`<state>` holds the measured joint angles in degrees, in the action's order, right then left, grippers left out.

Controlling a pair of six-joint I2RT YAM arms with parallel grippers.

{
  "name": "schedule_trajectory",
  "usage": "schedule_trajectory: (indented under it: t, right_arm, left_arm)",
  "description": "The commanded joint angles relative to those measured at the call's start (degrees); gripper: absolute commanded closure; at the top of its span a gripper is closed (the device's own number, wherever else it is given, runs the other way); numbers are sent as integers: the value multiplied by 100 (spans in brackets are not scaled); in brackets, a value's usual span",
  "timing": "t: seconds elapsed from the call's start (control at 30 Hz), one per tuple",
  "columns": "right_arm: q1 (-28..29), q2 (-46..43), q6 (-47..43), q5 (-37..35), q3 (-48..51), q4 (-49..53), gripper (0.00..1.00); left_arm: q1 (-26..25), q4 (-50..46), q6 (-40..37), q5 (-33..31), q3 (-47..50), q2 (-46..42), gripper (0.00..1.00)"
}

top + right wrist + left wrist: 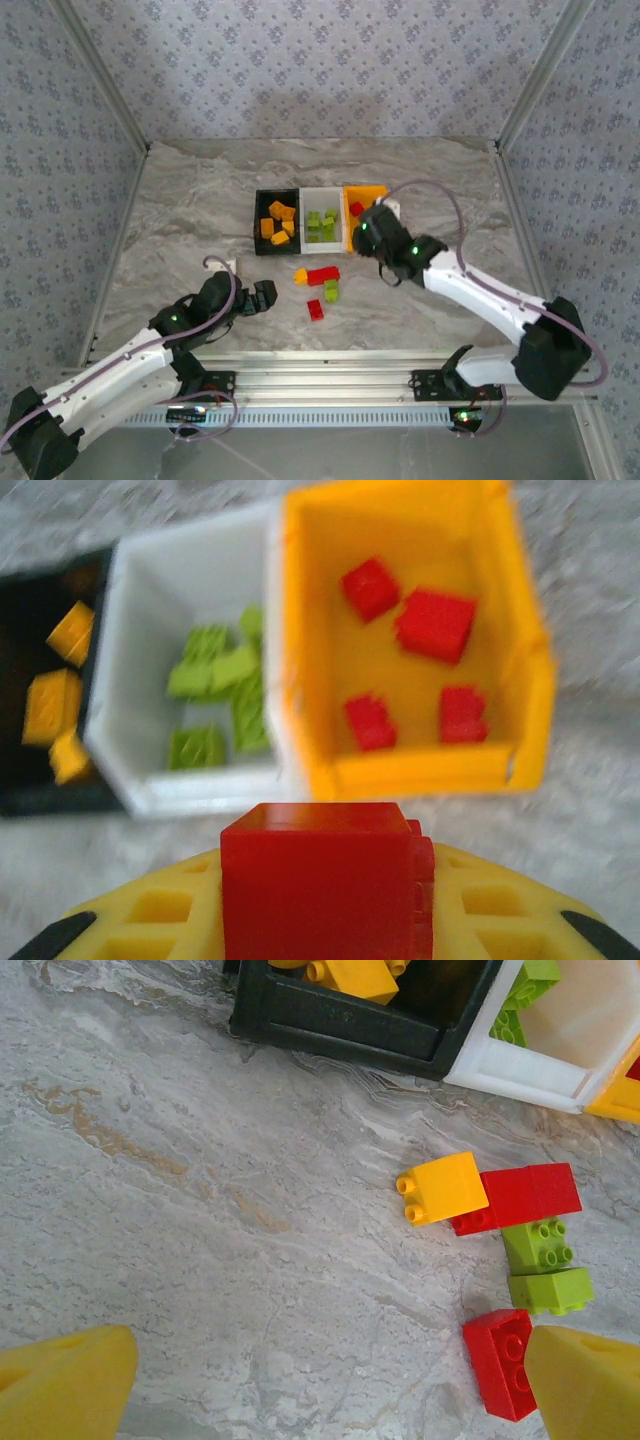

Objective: Sort the legos into containers by color

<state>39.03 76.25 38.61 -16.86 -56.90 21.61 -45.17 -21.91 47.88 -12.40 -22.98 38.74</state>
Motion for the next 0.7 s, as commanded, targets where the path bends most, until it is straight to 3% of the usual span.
schedule_trajectory:
  t: [0.0, 0.27, 0.37, 0.47, 0.67]
  right_arm:
    - [-521, 856, -466, 432, -678, 95, 68]
    - [-1044, 2783, -527, 479, -2482, 741, 61]
    - [-1077, 3021, -616, 517, -2773, 681, 41]
    - [-1068, 2832, -640, 500, -2792, 583, 33]
    - [-722, 1563, -450, 497, -1688, 87, 29]
  left_arm:
    - [-40, 25, -66, 66, -187, -29, 1]
    - [-71, -68, -50, 255, -161, -50, 1]
    - [-76, -42, -68, 359, -130, -49, 1]
    - [-83, -35, -117, 446, -119, -1, 1]
    - [-291, 328, -252, 594, -152, 470, 1]
